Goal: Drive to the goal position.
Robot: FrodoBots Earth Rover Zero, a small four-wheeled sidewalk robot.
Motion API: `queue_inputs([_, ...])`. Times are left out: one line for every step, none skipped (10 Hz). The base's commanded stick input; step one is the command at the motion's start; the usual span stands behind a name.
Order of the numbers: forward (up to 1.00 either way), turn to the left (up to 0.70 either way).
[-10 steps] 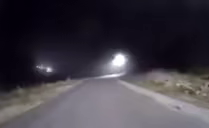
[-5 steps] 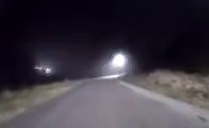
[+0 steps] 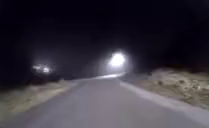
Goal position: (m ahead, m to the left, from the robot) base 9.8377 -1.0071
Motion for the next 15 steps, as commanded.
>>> queue_inputs([1.00,0.05])
queue_inputs([1.00,0.07])
queue_inputs([1.00,0.11])
queue_inputs([1.00,0.15])
queue_inputs([1.00,0.15])
queue_inputs([1.00,0.13])
queue_inputs([1.00,0.11])
queue_inputs([1.00,0.09])
queue_inputs([1.00,0.08])
queue_inputs([1.00,0.07])
queue_inputs([1.00,0.07])
queue_inputs([1.00,0.06])
queue_inputs([1.00,0.06])
queue_inputs([1.00,0.06])
queue_inputs([1.00,0.06])
